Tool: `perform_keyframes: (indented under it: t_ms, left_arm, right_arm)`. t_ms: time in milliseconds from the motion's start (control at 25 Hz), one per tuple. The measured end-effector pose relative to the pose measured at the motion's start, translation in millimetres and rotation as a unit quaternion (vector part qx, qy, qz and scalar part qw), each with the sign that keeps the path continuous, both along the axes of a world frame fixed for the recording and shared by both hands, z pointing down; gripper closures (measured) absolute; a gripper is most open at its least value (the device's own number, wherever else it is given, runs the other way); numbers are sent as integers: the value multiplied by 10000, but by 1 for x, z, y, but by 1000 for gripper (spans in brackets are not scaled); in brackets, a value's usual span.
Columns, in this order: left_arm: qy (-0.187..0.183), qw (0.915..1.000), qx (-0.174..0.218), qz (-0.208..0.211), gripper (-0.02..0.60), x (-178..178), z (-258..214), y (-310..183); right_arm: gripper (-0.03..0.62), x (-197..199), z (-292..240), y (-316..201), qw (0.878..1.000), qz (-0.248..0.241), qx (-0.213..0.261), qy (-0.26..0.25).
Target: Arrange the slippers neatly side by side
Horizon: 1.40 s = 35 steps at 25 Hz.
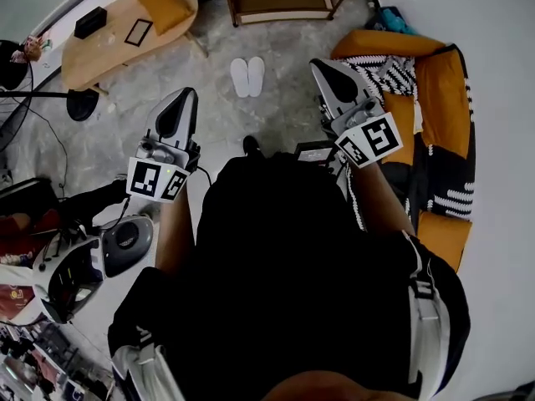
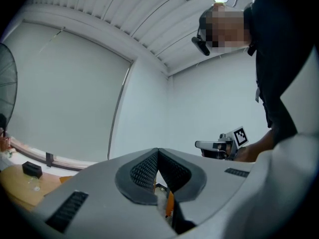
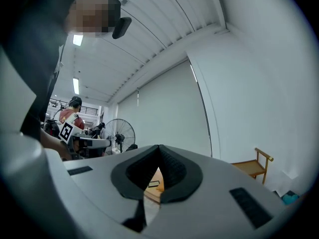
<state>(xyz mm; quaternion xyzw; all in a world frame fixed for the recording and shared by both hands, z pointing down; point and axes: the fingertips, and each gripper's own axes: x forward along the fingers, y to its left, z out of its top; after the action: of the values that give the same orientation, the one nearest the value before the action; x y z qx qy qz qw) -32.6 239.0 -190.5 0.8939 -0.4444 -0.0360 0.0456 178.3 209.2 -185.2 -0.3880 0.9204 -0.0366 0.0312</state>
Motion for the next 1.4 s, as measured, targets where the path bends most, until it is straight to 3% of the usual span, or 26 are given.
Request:
perform_keyframes:
  t_ms: [120,360,640,800,920,1200,1400]
  left_arm:
    - [-19,9999,-61,-154,568,20,-8,21]
    - [-227,9997,-39,-70,568,89,-7,75]
    - [-320,9993,-187,48,568,153,22,108]
    - [-133,9998,-113,77,568,180,12,111]
    - [-233,9997,57,9,568,182,5,108]
    - [-427,9957,135,-814,568,160,24,116]
    - [-490,9933,70,-1041,568,136,37,109]
  right_arm:
    - [563,22,-6,23,9999,-127,37,-105]
    - [563,77,16,84,9993,-280,-177,-192]
    - [563,123,35,116,9985,-327,-175,-404]
    - [563,141,38,127,9984,-353,-152,-426]
    - [563,145,42,122,9993,-169,-166,-294]
    - [563,140,62,125,9987,328,-213,319]
    - [563,133,82,116,9965,471,-378,583]
